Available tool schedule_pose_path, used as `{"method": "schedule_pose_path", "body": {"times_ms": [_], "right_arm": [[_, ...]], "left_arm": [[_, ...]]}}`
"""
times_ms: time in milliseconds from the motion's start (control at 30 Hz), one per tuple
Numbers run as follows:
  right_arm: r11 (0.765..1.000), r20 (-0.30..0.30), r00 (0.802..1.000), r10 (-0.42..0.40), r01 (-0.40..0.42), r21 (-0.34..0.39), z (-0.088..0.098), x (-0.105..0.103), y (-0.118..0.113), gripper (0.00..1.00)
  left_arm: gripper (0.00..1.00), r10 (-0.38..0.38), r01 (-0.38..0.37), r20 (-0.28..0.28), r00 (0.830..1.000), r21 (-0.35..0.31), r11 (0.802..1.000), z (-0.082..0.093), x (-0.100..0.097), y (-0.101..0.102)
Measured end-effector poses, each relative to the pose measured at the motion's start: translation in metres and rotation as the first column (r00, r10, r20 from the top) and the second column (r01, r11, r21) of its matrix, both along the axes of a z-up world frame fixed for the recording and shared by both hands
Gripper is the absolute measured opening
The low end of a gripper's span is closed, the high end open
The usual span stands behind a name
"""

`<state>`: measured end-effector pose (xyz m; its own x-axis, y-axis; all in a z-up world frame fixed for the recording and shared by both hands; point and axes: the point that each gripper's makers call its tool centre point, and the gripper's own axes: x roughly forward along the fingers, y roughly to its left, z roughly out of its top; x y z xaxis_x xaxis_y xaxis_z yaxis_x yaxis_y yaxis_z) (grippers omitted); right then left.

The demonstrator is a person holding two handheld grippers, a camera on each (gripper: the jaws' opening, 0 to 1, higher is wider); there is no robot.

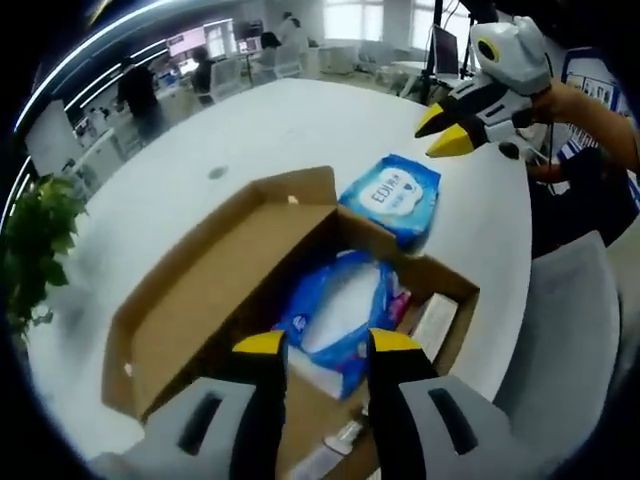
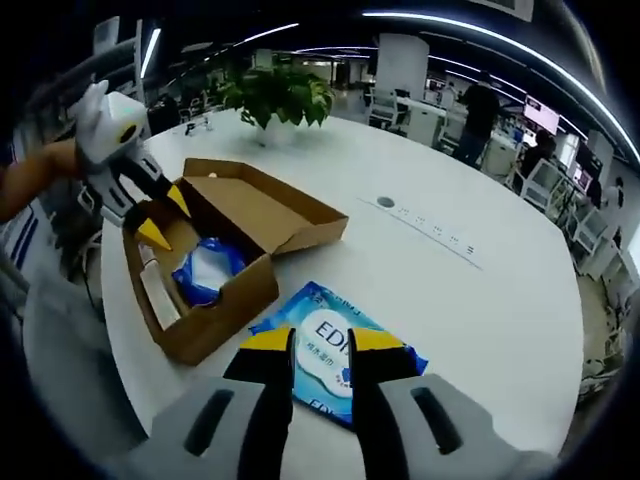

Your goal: Operate the shoe box by opening the lid, removing the specified soft item, and placing it in the target area until the item is outside and the box remains undamaged.

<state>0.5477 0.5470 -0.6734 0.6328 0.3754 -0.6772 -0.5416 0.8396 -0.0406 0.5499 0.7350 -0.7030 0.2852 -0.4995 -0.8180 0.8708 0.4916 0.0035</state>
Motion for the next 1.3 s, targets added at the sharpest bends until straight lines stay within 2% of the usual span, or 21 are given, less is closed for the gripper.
{"method": "schedule_pose_path", "body": {"times_ms": [533,633,800,900,1000,1100,1300], "right_arm": [[0.992,-0.01,0.992,0.125,-0.125,0.011,-0.006,0.008,0.06,0.18],[0.989,-0.01,0.989,0.15,-0.149,0.012,-0.007,0.009,0.071,0.18],[0.983,-0.014,0.983,0.181,-0.181,0.014,-0.009,0.012,0.087,0.18],[0.979,-0.017,0.979,0.204,-0.204,0.013,-0.012,0.013,0.097,0.17],[0.975,-0.027,0.974,0.224,-0.223,0.009,-0.017,0.014,0.105,0.17],[0.971,-0.036,0.97,0.238,-0.238,0.015,-0.021,0.016,0.113,0.16],[0.962,-0.053,0.961,0.272,-0.272,0.003,-0.032,0.019,0.127,0.14]], "left_arm": [[0.29,-0.097,0.097,-0.037,0.995,-0.015,0.995,-0.015,-0.011,-0.002],[0.29,-0.139,0.139,-0.039,0.989,-0.014,0.99,-0.019,-0.012,-0.007],[0.31,-0.231,0.23,-0.047,0.972,-0.022,0.973,-0.025,-0.017,-0.016],[0.32,-0.276,0.275,-0.043,0.96,-0.022,0.961,-0.027,-0.018,-0.02],[0.32,-0.323,0.321,-0.065,0.944,-0.046,0.946,-0.03,-0.022,-0.026],[0.3,-0.348,0.345,-0.07,0.935,-0.05,0.937,-0.033,-0.021,-0.03],[0.24,-0.333,0.329,-0.119,0.935,-0.048,0.943,-0.04,-0.02,-0.032]]}}
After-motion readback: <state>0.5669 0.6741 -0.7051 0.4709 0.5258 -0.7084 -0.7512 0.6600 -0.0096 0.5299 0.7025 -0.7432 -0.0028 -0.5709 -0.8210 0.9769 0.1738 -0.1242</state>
